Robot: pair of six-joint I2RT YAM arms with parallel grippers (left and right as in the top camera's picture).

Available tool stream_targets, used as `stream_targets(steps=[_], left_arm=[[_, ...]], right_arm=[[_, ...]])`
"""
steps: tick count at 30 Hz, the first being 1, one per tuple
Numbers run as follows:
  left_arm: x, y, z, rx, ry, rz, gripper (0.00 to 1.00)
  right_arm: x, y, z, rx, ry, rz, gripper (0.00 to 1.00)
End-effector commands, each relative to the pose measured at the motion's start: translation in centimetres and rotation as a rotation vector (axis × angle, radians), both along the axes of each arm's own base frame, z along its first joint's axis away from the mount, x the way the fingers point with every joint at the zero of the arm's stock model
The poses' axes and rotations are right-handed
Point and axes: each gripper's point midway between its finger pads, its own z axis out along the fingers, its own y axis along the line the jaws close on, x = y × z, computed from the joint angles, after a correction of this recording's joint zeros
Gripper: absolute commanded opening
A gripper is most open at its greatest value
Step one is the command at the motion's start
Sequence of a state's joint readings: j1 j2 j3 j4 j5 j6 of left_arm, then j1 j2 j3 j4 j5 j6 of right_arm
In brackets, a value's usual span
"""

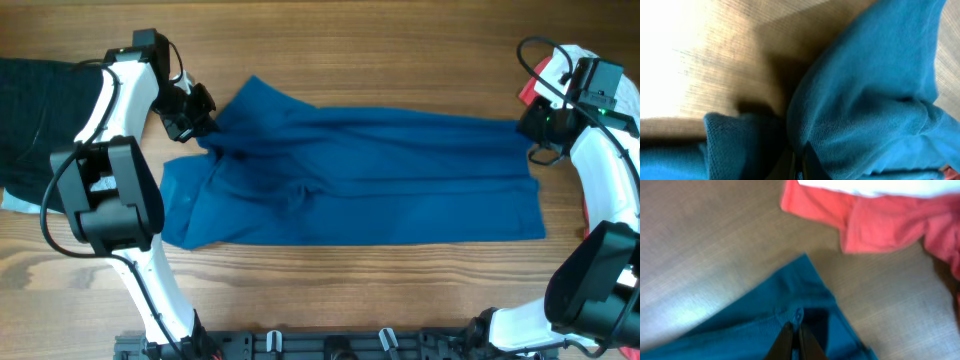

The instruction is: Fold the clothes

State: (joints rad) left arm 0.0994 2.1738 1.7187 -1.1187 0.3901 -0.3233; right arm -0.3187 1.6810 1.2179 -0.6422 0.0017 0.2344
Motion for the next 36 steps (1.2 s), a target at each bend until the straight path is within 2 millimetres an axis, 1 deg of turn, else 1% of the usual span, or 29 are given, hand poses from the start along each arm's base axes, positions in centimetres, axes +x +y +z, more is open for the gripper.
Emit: stream_targets(steps=[1, 5, 10, 12, 14, 16, 19, 20, 22, 25, 26, 28, 30, 33, 36], left_arm=[[-1.3, 1.0, 2.1, 0.045, -0.003, -0.019, 0.04], [-2.7, 1.9, 3.6, 0.106, 0.022, -0.021, 0.04], [-4.3, 2.2, 6.3, 0.137, 0.016, -0.021, 0.04], [-5.0, 2.5, 7.4, 0.155, 0.015, -0.021, 0.04], [-6.0, 2.8, 7.8, 0.183, 0.042, -0.024, 0.04], [-7.2, 2.8, 7.9, 0.186, 0.089, -0.029, 0.04], [-8.5, 2.8, 7.6, 0.185, 0.144, -0.035, 0.04], [-8.8, 2.7, 7.4, 0.184, 0.157, -0.036, 0.04], [-9.5, 2.3, 7.0, 0.181, 0.184, -0.047, 0.04], [-10.6, 0.8, 5.9, 0.181, 0.223, -0.095, 0.04], [-11.1, 0.0, 5.4, 0.182, 0.236, -0.122, 0.04], [-11.9, -1.1, 4.7, 0.185, 0.258, -0.161, 0.04], [-13.0, -2.3, 4.1, 0.189, 0.291, -0.203, 0.04], [-14.7, -3.3, 3.2, 0.194, 0.34, -0.243, 0.04], [-17.3, -3.6, 1.9, 0.219, 0.419, -0.291, 0.04]], right_arm=[[-2.4, -0.3, -0.2, -0.019, 0.094, -0.026, 0.04], [-4.5, -0.2, -0.8, -0.026, 0.185, -0.037, 0.04], [-6.1, -0.6, -1.1, -0.051, 0.255, -0.056, 0.04], [-7.1, -0.8, -1.2, -0.059, 0.295, -0.085, 0.04], [-8.0, -0.7, -1.4, -0.058, 0.33, -0.093, 0.04], [-9.1, -0.3, -1.5, -0.035, 0.369, -0.122, 0.04], [-11.0, 0.3, -1.6, -0.006, 0.437, -0.168, 0.04], [-11.2, 0.4, -1.5, 0.0, 0.44, -0.188, 0.04], [-10.8, 0.6, -0.9, 0.017, 0.398, -0.206, 0.04], [-9.5, 0.9, 1.0, 0.03, 0.286, -0.191, 0.04], [-9.3, 0.8, 2.1, 0.018, 0.244, -0.197, 0.04], [-9.6, -0.2, 3.4, -0.025, 0.204, -0.259, 0.04], [-10.9, -1.5, 4.4, -0.088, 0.208, -0.315, 0.04], [-13.8, -2.7, 4.1, -0.13, 0.29, -0.445, 0.04], [-14.9, -2.7, 3.7, -0.147, 0.337, -0.454, 0.04]])
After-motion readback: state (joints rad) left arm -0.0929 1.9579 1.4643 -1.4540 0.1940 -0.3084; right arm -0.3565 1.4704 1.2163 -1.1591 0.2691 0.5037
